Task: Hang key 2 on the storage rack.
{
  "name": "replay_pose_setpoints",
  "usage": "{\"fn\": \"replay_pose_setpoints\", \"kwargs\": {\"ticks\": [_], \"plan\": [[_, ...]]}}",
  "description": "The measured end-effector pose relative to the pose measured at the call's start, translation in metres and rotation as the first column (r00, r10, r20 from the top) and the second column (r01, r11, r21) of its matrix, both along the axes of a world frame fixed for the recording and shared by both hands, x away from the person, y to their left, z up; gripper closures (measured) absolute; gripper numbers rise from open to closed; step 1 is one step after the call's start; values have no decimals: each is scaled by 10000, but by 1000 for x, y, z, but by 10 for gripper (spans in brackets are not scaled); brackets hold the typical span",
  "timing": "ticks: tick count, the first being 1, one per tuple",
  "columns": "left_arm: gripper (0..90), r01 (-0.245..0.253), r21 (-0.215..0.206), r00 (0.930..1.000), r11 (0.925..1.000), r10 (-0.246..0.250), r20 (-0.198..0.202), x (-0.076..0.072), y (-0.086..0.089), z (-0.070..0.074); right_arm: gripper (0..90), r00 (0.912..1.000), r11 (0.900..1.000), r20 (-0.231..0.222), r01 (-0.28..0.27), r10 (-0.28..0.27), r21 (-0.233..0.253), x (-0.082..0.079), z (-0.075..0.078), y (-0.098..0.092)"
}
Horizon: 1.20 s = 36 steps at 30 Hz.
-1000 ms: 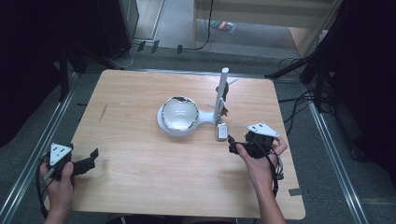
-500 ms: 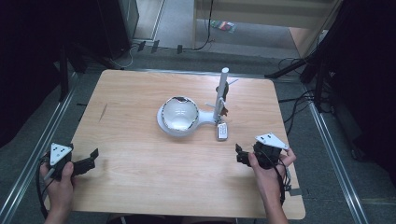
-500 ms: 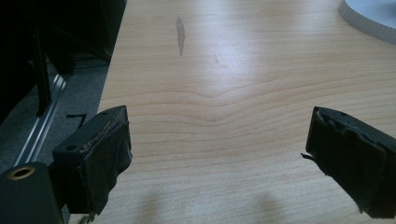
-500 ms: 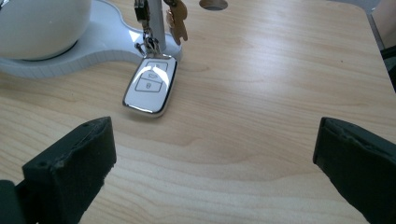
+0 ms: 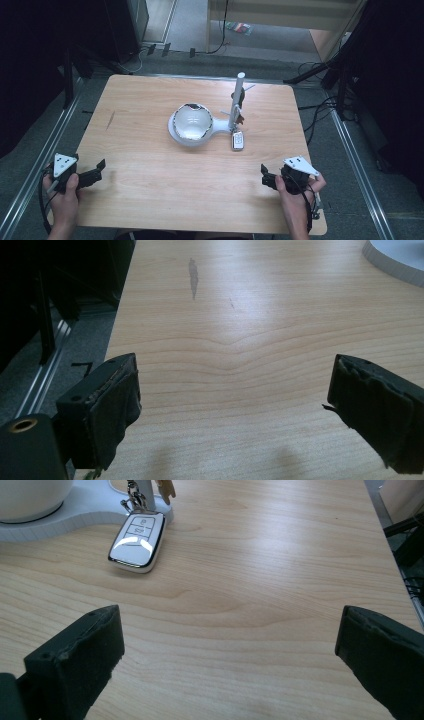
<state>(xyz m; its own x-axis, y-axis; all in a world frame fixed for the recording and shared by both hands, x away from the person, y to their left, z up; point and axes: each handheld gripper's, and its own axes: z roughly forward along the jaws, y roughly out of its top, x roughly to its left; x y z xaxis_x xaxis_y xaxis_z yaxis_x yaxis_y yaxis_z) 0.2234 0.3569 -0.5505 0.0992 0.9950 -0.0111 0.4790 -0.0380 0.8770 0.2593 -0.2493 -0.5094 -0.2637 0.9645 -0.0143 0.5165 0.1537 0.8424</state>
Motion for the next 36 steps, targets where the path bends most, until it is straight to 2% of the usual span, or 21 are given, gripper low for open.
{"fn": "replay_pose_setpoints", "kwargs": {"ticks": [19, 36], "plan": [[70, -1, -3, 10000, 10000, 1, -1, 0, 0, 0, 0, 9985, 9986, -151, 533, -534, -13, -25, -14, -35], [70, 18, 15, 10000, 10000, -18, -6, 0, -1, 0, 0, 9922, 9924, -206, 1229, -1230, -50, -42, -23, -73]]}}
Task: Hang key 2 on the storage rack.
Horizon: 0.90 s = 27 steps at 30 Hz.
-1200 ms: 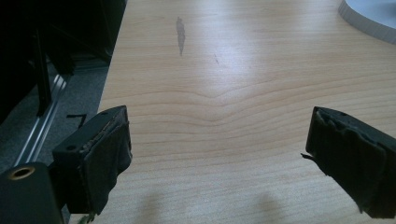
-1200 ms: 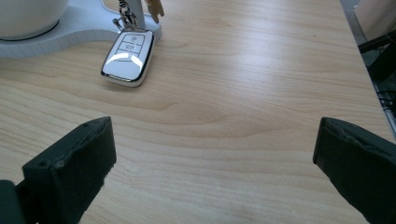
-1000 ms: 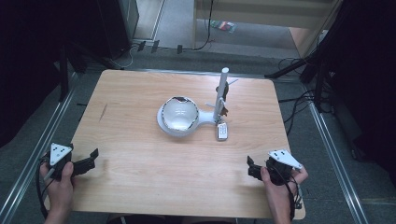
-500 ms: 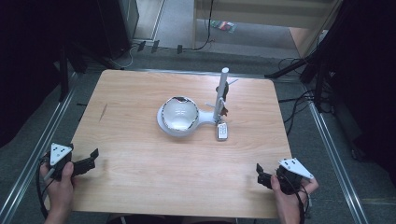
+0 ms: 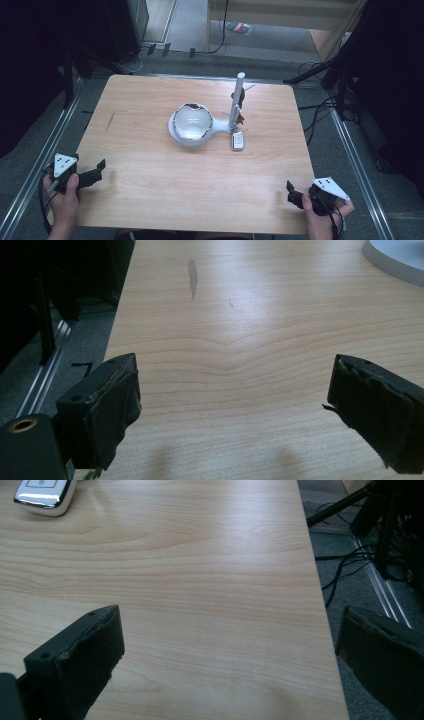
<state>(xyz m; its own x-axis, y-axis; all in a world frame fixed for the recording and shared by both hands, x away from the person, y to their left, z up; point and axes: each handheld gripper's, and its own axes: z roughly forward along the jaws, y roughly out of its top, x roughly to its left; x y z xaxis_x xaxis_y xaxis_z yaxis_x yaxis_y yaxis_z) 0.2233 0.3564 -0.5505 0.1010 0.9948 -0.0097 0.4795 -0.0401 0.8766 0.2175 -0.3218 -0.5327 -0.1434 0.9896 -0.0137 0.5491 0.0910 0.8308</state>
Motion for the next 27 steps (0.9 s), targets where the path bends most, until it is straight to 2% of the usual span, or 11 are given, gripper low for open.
{"fn": "replay_pose_setpoints", "kwargs": {"ticks": [8, 10, 21, 27], "plan": [[70, -5, -13, 10000, 10000, 5, -3, 0, 0, 0, 0, 9999, 9999, 118, 112, -111, -59, -4, -4, -13], [70, -3, -12, 10000, 10000, 3, -3, 0, 0, 0, 0, 9997, 9997, 141, 206, -207, 95, -5, -4, -18], [70, 2, 2, 10000, 10000, -2, 4, 0, 0, 0, 0, 9987, 9984, 193, 469, -475, 304, -9, -8, -35], [70, 4, 5, 10000, 10000, -4, 4, 0, 0, 0, 0, 9996, 9993, 255, 131, -140, 354, -8, -12, -32]]}}
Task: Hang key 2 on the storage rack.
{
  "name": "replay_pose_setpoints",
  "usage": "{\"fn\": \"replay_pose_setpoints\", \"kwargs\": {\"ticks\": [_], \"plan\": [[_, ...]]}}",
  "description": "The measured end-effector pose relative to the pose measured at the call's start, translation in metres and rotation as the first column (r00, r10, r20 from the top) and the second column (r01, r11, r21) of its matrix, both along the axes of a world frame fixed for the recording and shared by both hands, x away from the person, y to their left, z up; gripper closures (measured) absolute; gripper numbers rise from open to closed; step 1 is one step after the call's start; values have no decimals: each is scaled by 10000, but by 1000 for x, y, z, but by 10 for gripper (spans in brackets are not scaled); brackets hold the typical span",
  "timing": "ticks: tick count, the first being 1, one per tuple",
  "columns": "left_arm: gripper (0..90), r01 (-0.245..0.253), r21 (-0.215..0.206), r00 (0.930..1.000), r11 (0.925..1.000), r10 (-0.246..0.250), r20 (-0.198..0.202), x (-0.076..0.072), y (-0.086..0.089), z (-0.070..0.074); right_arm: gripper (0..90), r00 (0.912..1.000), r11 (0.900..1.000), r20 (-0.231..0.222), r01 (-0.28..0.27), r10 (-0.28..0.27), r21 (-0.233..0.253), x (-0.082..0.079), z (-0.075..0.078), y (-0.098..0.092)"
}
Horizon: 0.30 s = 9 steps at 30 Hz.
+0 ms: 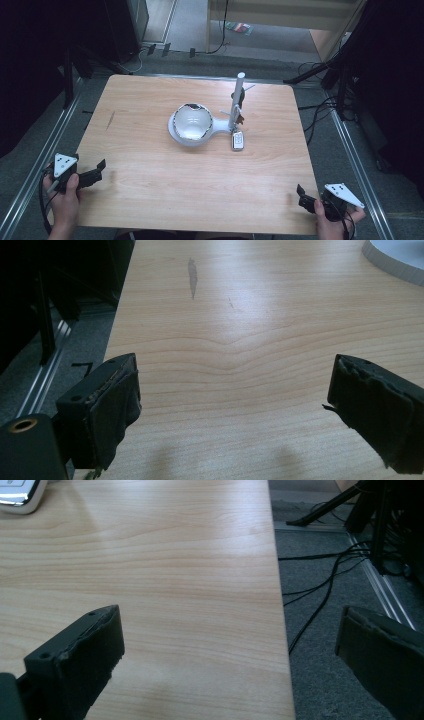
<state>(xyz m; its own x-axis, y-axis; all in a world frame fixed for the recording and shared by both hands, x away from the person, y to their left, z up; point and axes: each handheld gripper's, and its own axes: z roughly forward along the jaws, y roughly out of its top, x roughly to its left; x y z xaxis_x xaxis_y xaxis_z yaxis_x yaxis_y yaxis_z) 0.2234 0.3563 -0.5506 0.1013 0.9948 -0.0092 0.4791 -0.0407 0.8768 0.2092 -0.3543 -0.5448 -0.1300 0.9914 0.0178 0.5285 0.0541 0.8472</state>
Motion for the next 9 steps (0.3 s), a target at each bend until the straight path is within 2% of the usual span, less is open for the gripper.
{"fn": "replay_pose_setpoints", "kwargs": {"ticks": [3, 9], "plan": [[70, 4, -3, 10000, 10000, -4, -7, 0, 0, 0, 0, 9999, 10000, 52, -87, 87, -14, 0, -1, 0], [70, 3, -32, 10000, 10000, -3, -14, 0, 0, 0, 0, 9999, 9999, 81, 120, -120, 32, 0, 0, 1]]}}
